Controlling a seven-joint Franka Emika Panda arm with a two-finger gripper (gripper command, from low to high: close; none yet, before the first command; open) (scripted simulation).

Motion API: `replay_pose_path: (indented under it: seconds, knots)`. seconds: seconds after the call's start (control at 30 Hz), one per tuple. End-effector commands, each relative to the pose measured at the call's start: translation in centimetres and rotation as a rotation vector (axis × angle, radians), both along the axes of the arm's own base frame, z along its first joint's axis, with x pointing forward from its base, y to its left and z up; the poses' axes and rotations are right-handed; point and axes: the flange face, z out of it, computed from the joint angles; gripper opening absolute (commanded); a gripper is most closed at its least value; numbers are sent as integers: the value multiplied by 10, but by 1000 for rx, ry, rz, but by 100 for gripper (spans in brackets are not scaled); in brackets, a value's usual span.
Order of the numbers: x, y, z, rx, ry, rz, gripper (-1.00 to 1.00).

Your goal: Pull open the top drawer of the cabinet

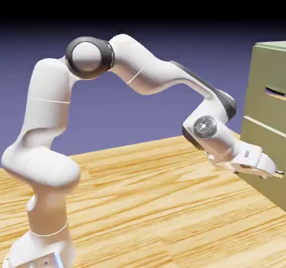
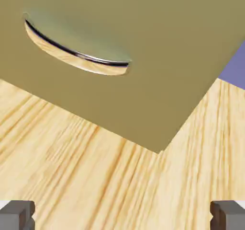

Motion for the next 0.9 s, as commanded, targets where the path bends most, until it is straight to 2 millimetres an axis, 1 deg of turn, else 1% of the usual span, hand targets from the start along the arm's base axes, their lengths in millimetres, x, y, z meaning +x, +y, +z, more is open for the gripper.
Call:
replay_pose_path:
  seconds: [0.0,0.23,0.37,0.47,0.67,0.77,0.87]
  knots:
    - [3,0,1,-25,-17,10,0]
    - [30,5,16,-220,-146,89,0]
    - [47,14,30,-349,-230,140,0]
    - [60,25,44,-452,-297,179,0]
    - [86,57,76,-673,-443,260,0]
    - [98,80,94,-789,-523,299,0]
    - [109,107,114,-908,-606,338,0]
